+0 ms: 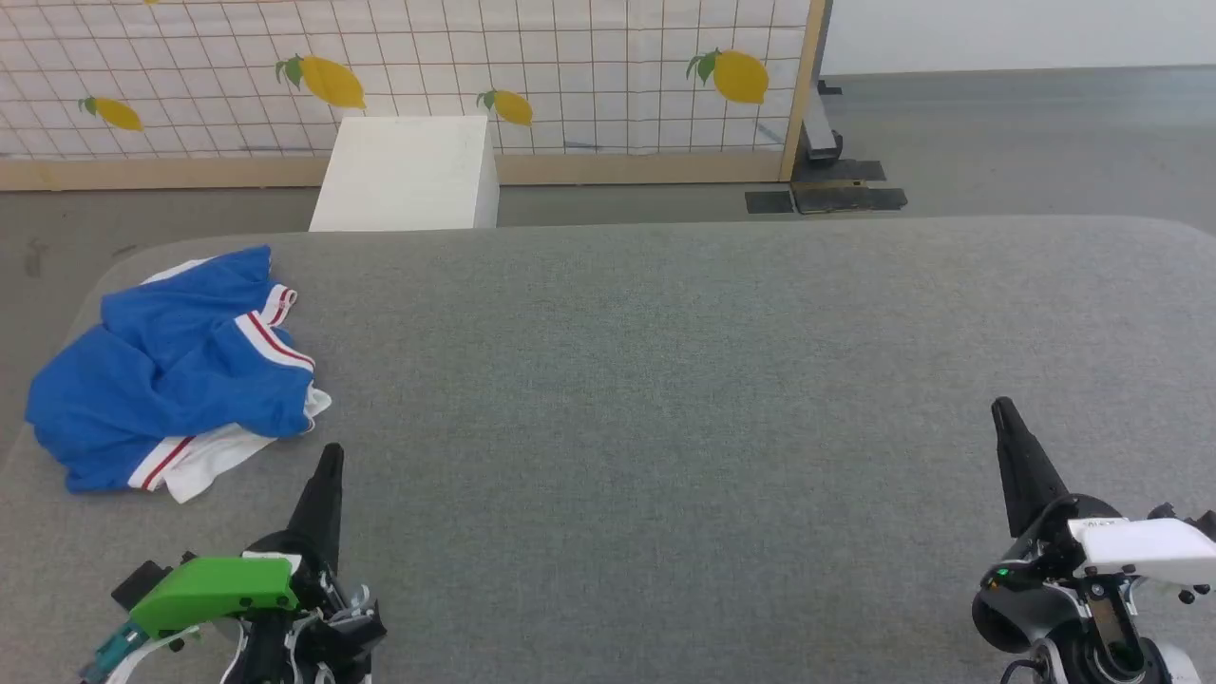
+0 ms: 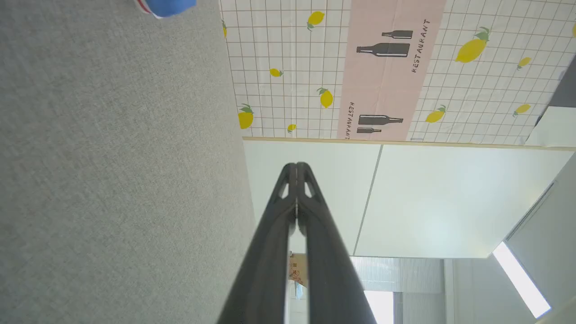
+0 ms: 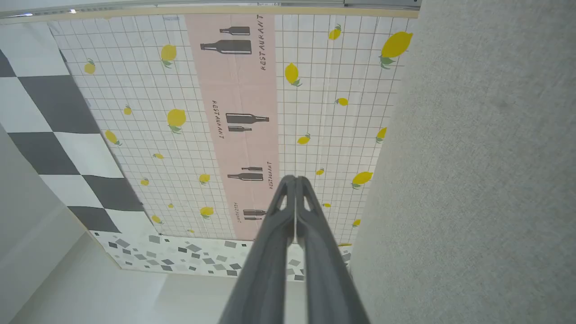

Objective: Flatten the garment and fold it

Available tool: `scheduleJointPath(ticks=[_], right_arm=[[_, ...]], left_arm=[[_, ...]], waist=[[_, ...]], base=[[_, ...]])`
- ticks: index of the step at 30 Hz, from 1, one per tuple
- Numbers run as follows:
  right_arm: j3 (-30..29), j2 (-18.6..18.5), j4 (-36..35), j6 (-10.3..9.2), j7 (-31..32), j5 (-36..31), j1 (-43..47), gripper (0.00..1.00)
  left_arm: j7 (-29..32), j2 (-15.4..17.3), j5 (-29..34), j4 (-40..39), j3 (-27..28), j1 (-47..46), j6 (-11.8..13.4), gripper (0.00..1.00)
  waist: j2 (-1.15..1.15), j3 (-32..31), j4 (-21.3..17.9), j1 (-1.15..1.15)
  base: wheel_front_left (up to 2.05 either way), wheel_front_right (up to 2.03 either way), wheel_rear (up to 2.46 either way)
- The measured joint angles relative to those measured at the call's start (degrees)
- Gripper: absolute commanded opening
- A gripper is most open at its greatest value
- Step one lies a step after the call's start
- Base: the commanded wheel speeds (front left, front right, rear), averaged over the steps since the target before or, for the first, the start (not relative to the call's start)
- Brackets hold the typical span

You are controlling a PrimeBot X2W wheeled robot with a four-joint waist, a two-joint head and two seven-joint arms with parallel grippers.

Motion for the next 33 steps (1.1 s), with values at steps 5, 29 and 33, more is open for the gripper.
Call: scheduleJointPath(ticks=[5,29,33], right_arm=[[-0.02,0.0,0.0,0.0,0.0,0.0,0.0,0.0],[-0.02,0.0,0.01,0.0,0.0,0.0,0.0,0.0],[0.0,0.0,0.01,0.0,0.0,0.0,0.0,0.0]], left_arm=[[0.0,0.0,0.01,0.0,0.02,0.0,0.0,0.0],[0.0,0.0,0.01,0.0,0.02,0.0,-0.01,0.0],[0.0,0.0,0.0,0.0,0.01,0.0,0.0,0.0]], waist=[[0.0,0.0,0.0,0.0],[0.0,0.0,0.0,0.0],[0.0,0.0,0.0,0.0]], base=[[0.0,0.0,0.0],[0.0,0.0,0.0],[0.0,0.0,0.0]])
